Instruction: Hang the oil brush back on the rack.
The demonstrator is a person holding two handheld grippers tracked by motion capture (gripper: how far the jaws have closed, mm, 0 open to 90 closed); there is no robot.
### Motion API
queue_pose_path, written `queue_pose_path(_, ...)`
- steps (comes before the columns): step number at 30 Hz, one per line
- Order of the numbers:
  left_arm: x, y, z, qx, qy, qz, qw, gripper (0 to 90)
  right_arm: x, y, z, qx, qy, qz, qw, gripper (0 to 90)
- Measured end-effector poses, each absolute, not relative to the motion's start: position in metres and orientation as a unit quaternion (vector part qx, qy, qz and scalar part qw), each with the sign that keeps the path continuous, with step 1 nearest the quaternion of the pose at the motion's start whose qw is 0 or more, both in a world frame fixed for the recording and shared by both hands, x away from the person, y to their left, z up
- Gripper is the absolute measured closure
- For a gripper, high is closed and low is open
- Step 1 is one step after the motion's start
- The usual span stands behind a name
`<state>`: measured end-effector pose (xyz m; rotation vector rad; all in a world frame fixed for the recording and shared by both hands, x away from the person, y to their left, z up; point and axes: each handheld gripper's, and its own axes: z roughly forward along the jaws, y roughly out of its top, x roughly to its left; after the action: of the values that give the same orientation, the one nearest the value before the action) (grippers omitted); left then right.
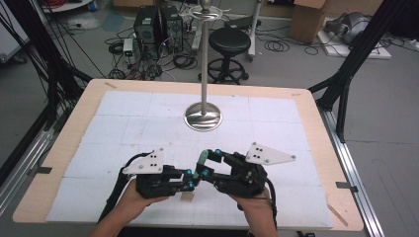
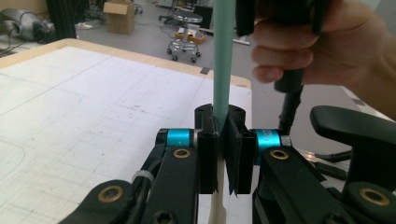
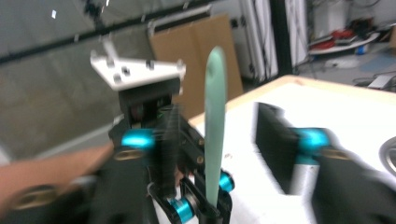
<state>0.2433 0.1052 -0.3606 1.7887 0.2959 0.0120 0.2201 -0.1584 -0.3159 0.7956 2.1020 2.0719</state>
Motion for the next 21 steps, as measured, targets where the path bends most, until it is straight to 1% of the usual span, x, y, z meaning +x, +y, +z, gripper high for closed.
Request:
queue_pose_path(2, 0.246, 0.105, -0.361, 0.775, 0.138, 0.008, 0.617, 83.9, 0.216, -0.169, -0.316, 0.254, 0.676, 0.689, 0.062, 36.6)
queue_pose_path(7, 0.256, 0.108, -0.360, 0.758, 0.162, 0.015, 0.631, 84.0, 0.203, -0.213, -0.328, 0.280, 0.647, 0.702, 0.104, 26.6)
queue_pose_path(9, 0.266, 0.110, -0.358, 0.748, 0.176, 0.013, 0.639, 84.1, 0.198, -0.232, -0.336, 0.297, 0.643, 0.694, 0.126, 24.5)
queue_pose_path(11, 0.276, 0.111, -0.354, 0.743, 0.183, 0.017, 0.644, 84.2, 0.193, -0.248, -0.343, 0.327, 0.644, 0.674, 0.153, 18.6)
queue_pose_path(13, 0.287, 0.112, -0.347, 0.736, 0.188, 0.021, 0.650, 84.2, 0.189, -0.262, -0.351, 0.352, 0.655, 0.643, 0.184, 17.7)
queue_pose_path(16, 0.304, 0.112, -0.330, 0.724, 0.190, 0.028, 0.663, 84.2, 0.185, -0.278, -0.363, 0.380, 0.662, 0.608, 0.217, 17.1)
queue_pose_path(21, 0.331, 0.113, -0.302, 0.714, 0.184, 0.037, 0.674, 84.2, 0.183, -0.285, -0.372, 0.397, 0.675, 0.575, 0.238, 17.0)
